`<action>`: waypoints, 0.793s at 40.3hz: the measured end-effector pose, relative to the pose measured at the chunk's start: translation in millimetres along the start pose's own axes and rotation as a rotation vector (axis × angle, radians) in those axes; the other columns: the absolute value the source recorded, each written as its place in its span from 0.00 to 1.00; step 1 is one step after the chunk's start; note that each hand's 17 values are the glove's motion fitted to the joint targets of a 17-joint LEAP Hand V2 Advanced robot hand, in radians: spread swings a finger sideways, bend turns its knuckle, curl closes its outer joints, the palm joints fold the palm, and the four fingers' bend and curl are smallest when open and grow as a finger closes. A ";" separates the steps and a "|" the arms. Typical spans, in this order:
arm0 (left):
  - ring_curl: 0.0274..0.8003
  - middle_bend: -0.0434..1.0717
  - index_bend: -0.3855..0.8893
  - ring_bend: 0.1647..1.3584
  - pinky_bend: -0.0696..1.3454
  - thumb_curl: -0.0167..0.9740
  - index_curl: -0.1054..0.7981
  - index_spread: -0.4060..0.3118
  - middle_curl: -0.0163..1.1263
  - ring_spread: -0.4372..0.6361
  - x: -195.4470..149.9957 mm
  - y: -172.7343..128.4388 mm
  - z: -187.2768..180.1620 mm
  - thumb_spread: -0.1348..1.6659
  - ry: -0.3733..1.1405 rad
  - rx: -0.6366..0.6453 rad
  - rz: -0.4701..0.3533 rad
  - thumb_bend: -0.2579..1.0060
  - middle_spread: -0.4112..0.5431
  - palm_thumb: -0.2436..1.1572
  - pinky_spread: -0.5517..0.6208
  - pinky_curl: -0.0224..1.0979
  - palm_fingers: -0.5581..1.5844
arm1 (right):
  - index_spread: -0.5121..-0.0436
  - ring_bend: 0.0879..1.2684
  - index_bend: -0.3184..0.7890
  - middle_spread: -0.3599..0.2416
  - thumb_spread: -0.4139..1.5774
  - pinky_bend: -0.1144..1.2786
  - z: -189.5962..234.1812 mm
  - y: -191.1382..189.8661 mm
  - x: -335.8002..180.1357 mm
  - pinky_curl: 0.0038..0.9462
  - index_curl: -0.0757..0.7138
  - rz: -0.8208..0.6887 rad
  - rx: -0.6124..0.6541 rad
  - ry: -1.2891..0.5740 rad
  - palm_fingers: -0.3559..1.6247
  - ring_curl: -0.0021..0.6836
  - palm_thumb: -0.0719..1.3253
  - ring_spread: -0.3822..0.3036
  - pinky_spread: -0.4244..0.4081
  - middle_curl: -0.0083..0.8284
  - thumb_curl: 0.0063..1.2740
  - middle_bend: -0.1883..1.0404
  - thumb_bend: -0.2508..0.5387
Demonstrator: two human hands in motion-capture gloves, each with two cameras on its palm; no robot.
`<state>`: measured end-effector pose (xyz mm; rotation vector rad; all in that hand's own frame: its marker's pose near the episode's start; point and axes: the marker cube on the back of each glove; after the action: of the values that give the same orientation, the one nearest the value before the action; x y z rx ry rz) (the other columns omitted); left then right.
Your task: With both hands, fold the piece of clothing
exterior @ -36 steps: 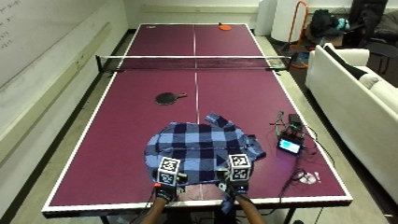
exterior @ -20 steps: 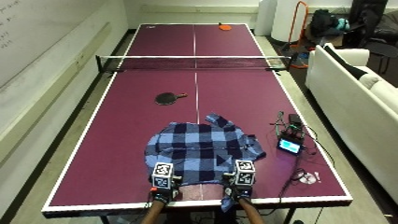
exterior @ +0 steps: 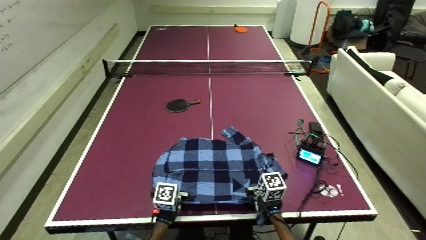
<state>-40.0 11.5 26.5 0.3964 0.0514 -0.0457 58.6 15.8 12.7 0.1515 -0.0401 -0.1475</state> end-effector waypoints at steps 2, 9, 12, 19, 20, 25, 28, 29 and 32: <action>0.39 0.32 0.50 0.36 0.23 0.29 0.51 0.16 0.34 0.11 -1.8 6.4 -17.8 0.73 0.032 -0.010 0.020 0.37 0.13 0.63 0.30 0.29 0.83 | 0.40 0.45 0.43 0.19 0.80 0.37 -15.3 6.6 -0.9 0.30 0.45 -0.028 -0.022 -0.019 0.79 0.50 0.70 0.14 0.33 0.43 0.23 0.46 0.79; 0.42 0.34 0.50 0.36 0.21 0.29 0.55 0.11 0.37 0.06 -10.4 9.0 -72.3 0.70 0.039 -0.064 0.114 0.33 0.08 0.66 0.26 0.31 0.85 | 0.40 0.54 0.39 0.17 0.79 0.44 -80.5 17.8 -12.4 0.35 0.45 -0.097 -0.096 0.031 0.84 0.59 0.70 0.16 0.17 0.46 0.21 0.44 0.73; 0.43 0.36 0.49 0.36 0.20 0.29 0.56 0.10 0.39 0.05 -12.5 -1.3 -94.3 0.69 0.028 -0.123 0.145 0.32 0.07 0.67 0.25 0.32 0.85 | 0.40 0.56 0.40 0.17 0.79 0.45 -109.1 5.4 -18.8 0.37 0.46 -0.108 -0.112 0.070 0.84 0.61 0.71 0.17 0.15 0.48 0.21 0.46 0.72; 0.45 0.39 0.49 0.36 0.19 0.29 0.59 0.08 0.41 0.05 -20.3 -73.8 -114.5 0.69 0.009 -0.149 0.053 0.28 0.05 0.68 0.24 0.33 0.86 | 0.41 0.57 0.41 0.17 0.80 0.47 -144.0 -79.2 -21.3 0.40 0.47 0.003 -0.098 0.074 0.83 0.64 0.72 0.18 0.11 0.52 0.20 0.49 0.69; 0.46 0.39 0.49 0.36 0.19 0.29 0.60 0.08 0.41 0.04 -22.1 -86.4 -111.4 0.69 -0.005 -0.154 0.028 0.28 0.05 0.68 0.23 0.33 0.86 | 0.41 0.57 0.41 0.17 0.80 0.47 -142.7 -95.7 -20.2 0.40 0.47 0.026 -0.095 0.071 0.83 0.65 0.72 0.18 0.11 0.52 0.20 0.49 0.69; 0.46 0.39 0.49 0.36 0.19 0.28 0.61 0.07 0.42 0.04 -24.3 -146.1 -78.8 0.69 -0.111 -0.264 -0.067 0.26 0.04 0.68 0.22 0.35 0.86 | 0.40 0.58 0.41 0.17 0.81 0.47 -156.7 -137.5 -35.1 0.41 0.48 0.111 -0.196 0.069 0.83 0.66 0.73 0.19 0.10 0.54 0.20 0.50 0.67; 0.47 0.40 0.50 0.36 0.19 0.28 0.63 0.07 0.42 0.04 -21.8 -154.4 -80.4 0.69 -0.190 -0.387 -0.098 0.25 0.04 0.69 0.22 0.35 0.86 | 0.38 0.58 0.42 0.17 0.82 0.45 -149.3 -167.5 -38.3 0.41 0.49 0.120 -0.255 0.079 0.82 0.67 0.74 0.19 0.11 0.55 0.20 0.51 0.66; 0.47 0.39 0.51 0.35 0.19 0.28 0.63 0.07 0.43 0.04 -19.8 -150.7 -89.2 0.69 -0.206 -0.421 -0.109 0.24 0.04 0.69 0.22 0.35 0.86 | 0.38 0.58 0.42 0.17 0.82 0.45 -145.0 -177.4 -37.9 0.41 0.49 0.132 -0.267 0.081 0.82 0.67 0.74 0.19 0.11 0.55 0.20 0.51 0.66; 0.48 0.40 0.52 0.35 0.18 0.28 0.65 0.06 0.43 0.04 -16.2 -151.1 -97.0 0.70 -0.196 -0.432 -0.136 0.23 0.04 0.69 0.22 0.35 0.86 | 0.37 0.57 0.43 0.16 0.82 0.44 -135.1 -204.3 -36.0 0.41 0.50 0.181 -0.216 0.076 0.81 0.68 0.74 0.19 0.12 0.56 0.19 0.52 0.64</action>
<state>-68.4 -89.7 -120.0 -0.0449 -0.1048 -0.2039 0.6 -158.7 -153.1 -0.0629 0.0383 0.0356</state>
